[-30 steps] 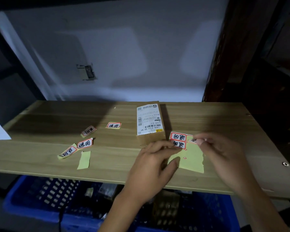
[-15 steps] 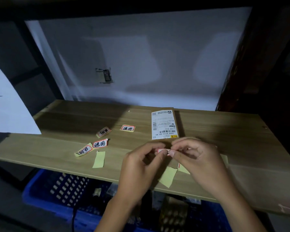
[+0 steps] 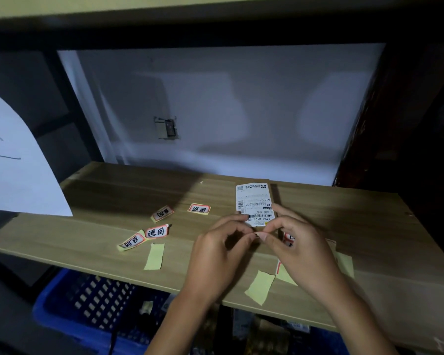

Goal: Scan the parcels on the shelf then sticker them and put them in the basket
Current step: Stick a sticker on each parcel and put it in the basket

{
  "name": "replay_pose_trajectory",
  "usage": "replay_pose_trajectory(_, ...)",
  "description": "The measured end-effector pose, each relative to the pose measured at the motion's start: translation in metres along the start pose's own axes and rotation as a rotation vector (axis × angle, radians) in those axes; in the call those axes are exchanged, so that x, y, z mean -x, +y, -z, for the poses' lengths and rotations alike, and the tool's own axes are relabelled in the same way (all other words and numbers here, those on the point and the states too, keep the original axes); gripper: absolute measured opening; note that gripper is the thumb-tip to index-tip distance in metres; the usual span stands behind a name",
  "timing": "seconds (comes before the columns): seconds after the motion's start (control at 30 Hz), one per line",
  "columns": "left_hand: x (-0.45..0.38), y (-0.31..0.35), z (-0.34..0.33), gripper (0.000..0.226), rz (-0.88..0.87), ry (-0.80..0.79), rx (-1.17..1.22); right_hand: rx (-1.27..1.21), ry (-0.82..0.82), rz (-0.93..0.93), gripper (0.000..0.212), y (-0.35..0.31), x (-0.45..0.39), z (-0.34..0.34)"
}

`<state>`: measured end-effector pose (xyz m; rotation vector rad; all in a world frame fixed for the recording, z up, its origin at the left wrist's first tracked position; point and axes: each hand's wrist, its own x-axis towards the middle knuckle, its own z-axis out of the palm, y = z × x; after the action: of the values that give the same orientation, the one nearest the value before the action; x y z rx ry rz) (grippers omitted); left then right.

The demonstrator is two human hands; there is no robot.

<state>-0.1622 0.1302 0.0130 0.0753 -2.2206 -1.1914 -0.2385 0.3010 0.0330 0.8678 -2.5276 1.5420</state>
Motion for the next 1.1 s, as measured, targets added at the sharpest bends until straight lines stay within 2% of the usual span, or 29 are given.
replay_pose_trajectory(0.2,-0.005,-0.003,-0.004,0.008,-0.099,0.048,-0.095,0.083,0.070,0.080,0.013,-0.001,-0.003,-0.006)
replay_pose_trajectory(0.4,-0.011,-0.008,-0.008,0.014,-0.153,0.045,-0.151,0.167,0.126,0.022,0.016,-0.002,-0.007,-0.005)
replay_pose_trajectory(0.57,-0.012,-0.009,-0.009,0.014,-0.165,0.042,-0.159,0.131,0.138,-0.015,0.020,0.001,-0.007,-0.005)
replay_pose_trajectory(0.67,-0.013,-0.003,-0.007,0.033,-0.090,0.038,-0.110,-0.093,0.108,-0.071,0.037,0.003,-0.011,-0.002)
replay_pose_trajectory(0.73,-0.015,-0.001,-0.004,0.048,-0.040,0.022,-0.062,-0.229,0.083,-0.095,0.038,0.006,-0.013,0.000)
replay_pose_trajectory(0.87,-0.015,-0.002,0.000,0.047,0.079,-0.017,0.088,-0.282,0.013,-0.126,0.037,0.008,-0.011,0.009)
replay_pose_trajectory(0.93,-0.013,-0.001,0.004,0.054,0.164,-0.019,0.208,-0.303,-0.013,-0.153,0.048,0.010,-0.008,0.012)
replay_pose_trajectory(1.0,-0.011,-0.002,0.005,0.064,0.178,-0.025,0.190,-0.297,-0.040,-0.187,0.064,0.014,-0.005,0.010)
replay_pose_trajectory(1.1,-0.009,-0.002,0.004,0.065,0.237,-0.122,0.196,-0.252,-0.077,-0.210,0.069,0.009,-0.004,0.003)
